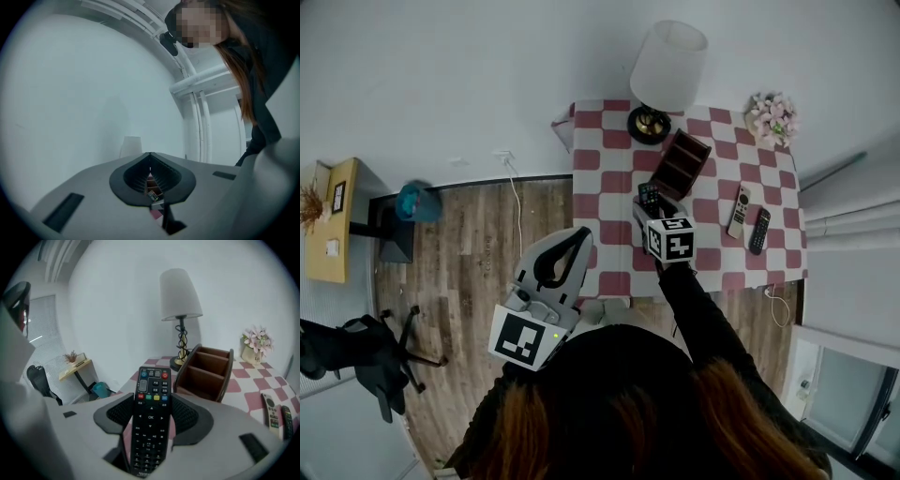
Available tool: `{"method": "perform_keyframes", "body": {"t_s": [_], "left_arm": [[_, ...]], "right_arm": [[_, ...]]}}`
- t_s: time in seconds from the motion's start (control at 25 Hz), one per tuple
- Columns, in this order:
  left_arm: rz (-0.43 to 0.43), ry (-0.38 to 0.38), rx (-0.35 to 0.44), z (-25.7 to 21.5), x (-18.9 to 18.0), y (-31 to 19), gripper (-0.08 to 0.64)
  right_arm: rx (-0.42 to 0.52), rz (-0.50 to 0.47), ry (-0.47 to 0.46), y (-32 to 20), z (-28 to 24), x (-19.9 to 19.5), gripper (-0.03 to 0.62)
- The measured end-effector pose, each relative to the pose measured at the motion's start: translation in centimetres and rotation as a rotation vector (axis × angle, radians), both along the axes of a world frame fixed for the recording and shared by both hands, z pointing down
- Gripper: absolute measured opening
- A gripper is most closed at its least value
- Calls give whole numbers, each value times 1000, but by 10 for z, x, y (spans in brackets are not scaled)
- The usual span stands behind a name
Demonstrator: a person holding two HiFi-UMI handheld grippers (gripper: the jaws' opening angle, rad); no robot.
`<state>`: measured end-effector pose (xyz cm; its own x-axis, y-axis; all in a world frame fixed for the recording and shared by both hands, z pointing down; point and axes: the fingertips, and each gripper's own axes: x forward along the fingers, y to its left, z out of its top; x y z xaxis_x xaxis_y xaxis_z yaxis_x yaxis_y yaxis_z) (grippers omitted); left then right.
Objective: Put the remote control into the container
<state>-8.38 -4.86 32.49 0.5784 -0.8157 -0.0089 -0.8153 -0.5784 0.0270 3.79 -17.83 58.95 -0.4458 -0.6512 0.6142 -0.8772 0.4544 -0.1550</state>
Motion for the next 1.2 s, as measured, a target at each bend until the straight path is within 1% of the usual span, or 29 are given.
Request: {"method": "perform_keyframes", "body": {"t_s": [0.24,0.36,0.72,0.88,1.0,1.08,1.2], "left_arm": [[31,-2,9,-3,8,2,11],[37,2,27,-8,11,0,11],[62,19,31,-18,18,-4,10],[76,11,14,-12,18,-3,10],[77,15,20,-11,18,-3,11],[85,21,28,-12,20,-5,11],[105,5,4,-6,28,-8,11]], "right_arm": [[91,37,-46,-9,-49,16,250],[141,62,-88,-17,-76,26,250],[337,166,-204,-52,-151,61,249],[400,197,-197,-74,-172,74,249],[434,218,-203,-87,-185,79,249],[446,233,-207,-95,-189,84,249],[453,252,-200,-107,-190,90,249]]}}
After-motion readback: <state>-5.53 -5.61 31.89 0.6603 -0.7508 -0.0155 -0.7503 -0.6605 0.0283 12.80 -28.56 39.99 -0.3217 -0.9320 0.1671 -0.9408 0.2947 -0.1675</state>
